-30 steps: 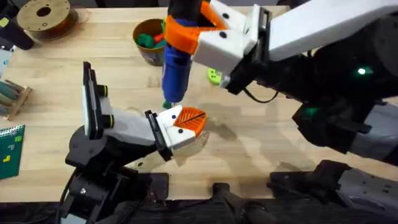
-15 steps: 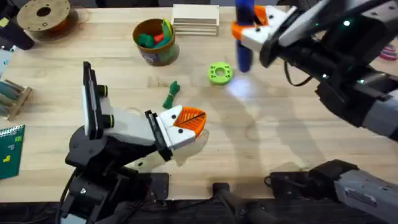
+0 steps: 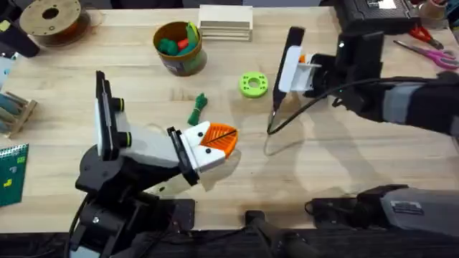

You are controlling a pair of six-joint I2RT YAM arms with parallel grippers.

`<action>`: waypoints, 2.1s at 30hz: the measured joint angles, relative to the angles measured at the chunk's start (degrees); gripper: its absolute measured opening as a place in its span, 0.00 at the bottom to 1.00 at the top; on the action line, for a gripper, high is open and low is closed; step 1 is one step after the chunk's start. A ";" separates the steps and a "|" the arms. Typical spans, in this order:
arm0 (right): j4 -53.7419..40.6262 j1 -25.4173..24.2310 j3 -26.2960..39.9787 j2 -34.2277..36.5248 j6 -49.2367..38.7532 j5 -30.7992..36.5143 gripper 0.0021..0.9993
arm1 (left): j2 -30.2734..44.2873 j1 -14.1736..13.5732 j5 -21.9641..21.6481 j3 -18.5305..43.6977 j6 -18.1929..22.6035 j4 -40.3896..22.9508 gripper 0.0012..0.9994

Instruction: Pick up the gripper from the table and insert it into the empty holder that is missing its gripper. Then pick up a screw, insert it into the mounting hole, and use the screwdriver to tighten it. Finally, clean up the table by picking up the vegetable and placing it into the bucket.

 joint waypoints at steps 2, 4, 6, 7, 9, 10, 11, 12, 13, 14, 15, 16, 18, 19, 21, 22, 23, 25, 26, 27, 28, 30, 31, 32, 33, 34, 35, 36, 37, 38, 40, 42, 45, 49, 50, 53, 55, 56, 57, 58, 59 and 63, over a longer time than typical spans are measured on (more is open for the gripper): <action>-0.79 0.07 0.02 1.42 -1.48 0.44 0.03 | 0.00 0.00 0.00 0.00 0.00 0.00 0.01; -2.31 0.26 0.11 1.68 -2.34 0.82 0.03 | 0.00 0.00 0.00 0.00 0.00 0.00 0.01; -4.26 0.44 0.29 1.68 -2.78 0.98 0.11 | -0.01 0.00 0.00 0.00 0.00 0.00 0.01; -5.40 0.57 0.37 1.66 -2.60 1.08 0.18 | 0.00 0.00 0.00 0.00 0.00 0.00 0.01; -6.90 0.81 0.50 1.61 -1.98 1.29 0.43 | 0.00 0.00 0.00 0.00 0.00 0.00 0.01; -7.44 0.93 0.76 1.41 -1.26 1.54 0.58 | -0.01 0.00 0.00 0.00 0.00 0.00 0.01; -7.72 1.11 1.22 1.09 -0.44 2.07 0.74 | 0.00 0.00 0.00 0.00 0.00 0.00 0.01; -9.99 2.11 2.03 -0.35 3.10 2.59 0.93 | 0.00 0.00 0.00 0.00 0.00 0.00 0.01; -10.93 2.69 2.03 -0.71 4.81 2.72 0.93 | 0.00 0.00 0.00 0.00 0.00 0.00 0.01; -11.57 3.14 2.03 -1.00 6.62 2.75 0.93 | 0.00 0.00 0.00 0.00 0.00 0.00 0.01; -12.37 3.61 2.03 -1.37 8.70 2.75 0.93 | 0.00 0.00 -0.02 0.00 0.00 0.00 0.01; -13.34 4.10 2.03 -1.88 10.90 2.75 0.94 | 0.00 0.00 0.00 0.00 0.00 0.00 0.01; -15.27 4.95 2.01 -3.42 15.07 2.75 0.94 | 0.00 0.00 0.00 0.00 0.00 0.00 0.01; -16.20 5.38 2.01 -4.68 17.44 2.75 0.94 | 0.00 0.00 0.00 0.00 0.00 0.00 0.01; -17.64 6.23 2.01 -7.61 22.27 2.72 0.94 | 0.00 0.00 0.00 0.00 0.23 0.01 0.05; -18.20 6.65 2.01 -9.22 24.96 2.75 0.94 | 0.00 0.00 -0.09 0.00 0.31 0.03 0.18; -18.81 7.14 2.01 -11.13 28.03 2.74 0.94 | 0.00 0.00 -0.11 0.00 0.35 0.02 0.35; -19.77 8.17 2.01 -14.41 33.33 2.59 0.94 | -0.02 0.00 -0.15 0.00 0.37 0.04 0.66; -20.31 8.82 2.01 -16.22 36.23 2.26 0.94 | 0.00 0.00 -0.15 0.00 0.37 0.04 0.80; -20.69 9.41 2.01 -17.79 38.65 1.82 0.94 | 0.00 0.00 -0.13 0.00 0.23 0.02 0.94; -20.88 10.03 2.01 -19.36 41.03 1.13 0.94 | 0.00 0.00 -0.15 0.00 0.27 0.02 0.97; -20.93 11.12 2.01 -22.19 45.45 -0.51 0.94 | 0.00 0.00 -0.15 0.00 0.32 0.04 0.99; -20.93 11.57 2.01 -23.52 47.39 -1.44 0.94 | 0.00 0.00 -0.17 0.00 0.35 0.02 0.99; -20.93 11.97 2.01 -24.74 49.17 -2.40 0.94 | 0.00 0.00 -0.22 0.00 0.35 0.06 0.99; -20.98 12.25 2.01 -25.90 50.79 -3.38 0.94 | 0.00 0.00 -0.35 0.00 0.36 0.25 0.99; -21.02 12.37 2.01 -26.85 52.18 -4.01 0.94 | -0.01 0.00 -0.39 -0.01 0.31 0.75 0.99; -21.04 12.39 2.01 -27.69 53.44 -4.52 0.94 | 0.00 0.00 -0.42 -0.02 0.14 1.46 0.99; -21.07 12.39 2.01 -28.51 54.81 -5.04 0.94 | 0.00 0.00 -0.58 0.00 -0.17 2.17 0.99; -21.14 12.39 2.01 -29.23 55.96 -5.35 0.94 | -0.01 0.00 -1.10 0.17 -0.62 1.99 0.99; -21.19 12.39 2.01 -29.96 57.00 -5.59 0.94 | -0.02 0.00 -1.99 0.66 -1.14 0.41 0.99; -21.22 12.39 2.01 -31.55 58.76 -6.38 0.94 | -0.01 0.00 -4.73 2.91 -1.98 -5.62 0.99; -21.22 12.39 2.01 -33.03 60.15 -6.94 0.94 | 0.00 0.00 -8.65 6.95 -2.67 -13.61 0.99; -21.28 12.39 2.01 -35.82 62.22 -7.68 0.94 | 4.13 0.00 -21.40 23.47 -1.26 -33.96 0.99; -21.42 12.39 2.01 -37.10 65.40 -7.88 0.94 | 13.29 0.00 -32.83 36.61 -0.21 -48.12 0.99; -21.52 12.39 2.01 -37.33 66.40 -7.88 0.94 | 15.62 0.00 -34.86 38.33 -0.07 -48.81 0.99; -22.00 12.39 2.01 -37.49 68.77 -7.88 0.94 | 23.66 0.00 -39.30 42.23 0.22 -47.95 0.99; -22.93 12.39 2.01 -37.49 69.76 -7.90 0.94 | 28.96 0.00 -40.61 43.47 0.26 -47.15 0.99; -23.36 12.39 2.01 -37.49 70.29 -7.90 0.94 | 31.01 0.00 -40.87 43.60 0.28 -46.68 0.99; -23.75 12.39 2.01 -37.49 70.81 -7.90 0.94 | 33.28 0.00 -41.12 43.60 0.28 -46.40 0.99; -24.17 12.39 2.01 -37.49 71.49 -7.91 0.94 | 35.22 0.00 -41.24 43.60 0.28 -46.40 0.99; -24.55 12.39 2.01 -37.49 72.19 -7.92 0.94 | 36.96 0.00 -41.41 43.60 0.28 -46.35 0.99; -25.22 12.39 2.01 -37.49 74.47 -8.07 0.94 | 43.37 0.00 -42.10 43.60 0.46 -42.46 0.99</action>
